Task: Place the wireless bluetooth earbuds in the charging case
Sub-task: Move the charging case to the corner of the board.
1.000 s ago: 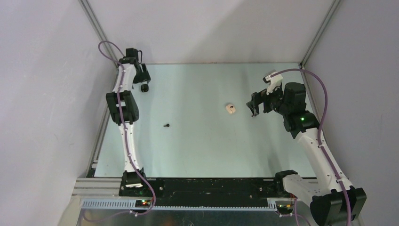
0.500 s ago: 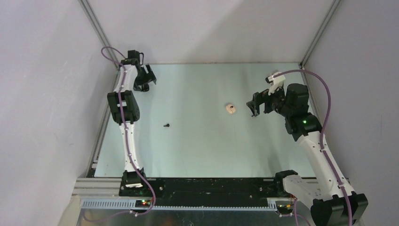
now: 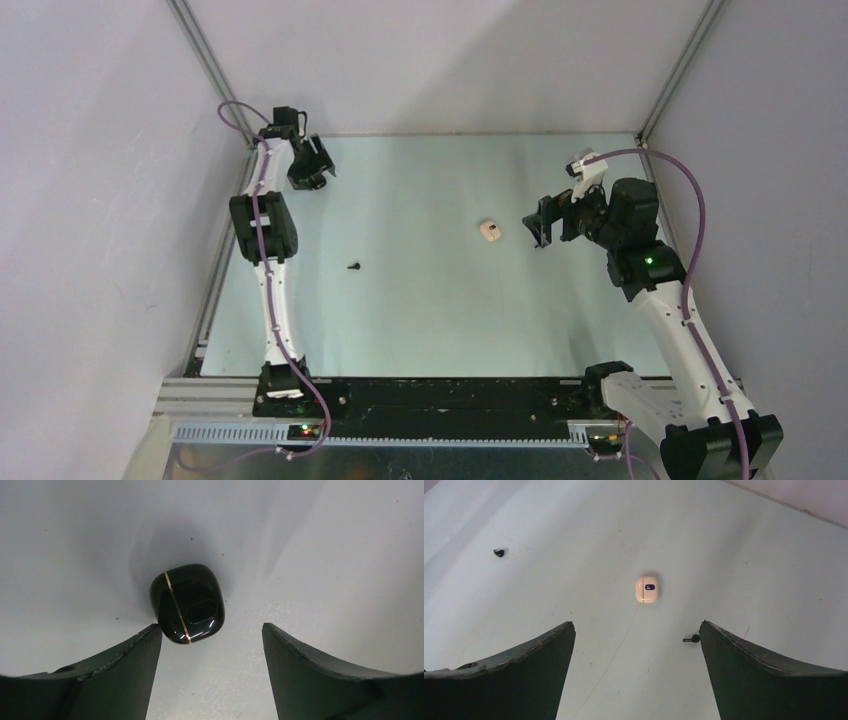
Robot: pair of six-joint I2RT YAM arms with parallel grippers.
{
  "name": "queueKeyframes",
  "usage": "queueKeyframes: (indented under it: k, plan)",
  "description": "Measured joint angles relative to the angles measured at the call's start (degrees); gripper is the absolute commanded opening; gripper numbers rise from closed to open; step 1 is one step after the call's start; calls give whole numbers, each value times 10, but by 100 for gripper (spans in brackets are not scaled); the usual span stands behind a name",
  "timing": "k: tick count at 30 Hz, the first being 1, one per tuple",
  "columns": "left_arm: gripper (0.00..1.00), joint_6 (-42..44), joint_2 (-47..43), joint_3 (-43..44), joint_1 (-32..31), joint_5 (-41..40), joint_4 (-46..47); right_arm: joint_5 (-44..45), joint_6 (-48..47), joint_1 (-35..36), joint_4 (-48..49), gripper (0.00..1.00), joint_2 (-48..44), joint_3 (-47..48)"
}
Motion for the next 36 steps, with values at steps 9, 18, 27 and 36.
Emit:
queueKeyframes:
  k: [9, 18, 27, 36]
  plan:
    - [73, -2, 2, -2, -10, 10, 6, -6, 0, 1, 0, 99, 0, 0]
    - [99, 5, -33, -79, -9, 55, 54, -10, 0, 2, -1, 99, 0, 0]
    - [99, 14, -93, -149, -9, 46, 91, -9, 0, 7, -1, 99, 0, 0]
    - [99, -43, -90, -123, -5, 12, 161, -7, 0, 6, -1, 99, 2, 0]
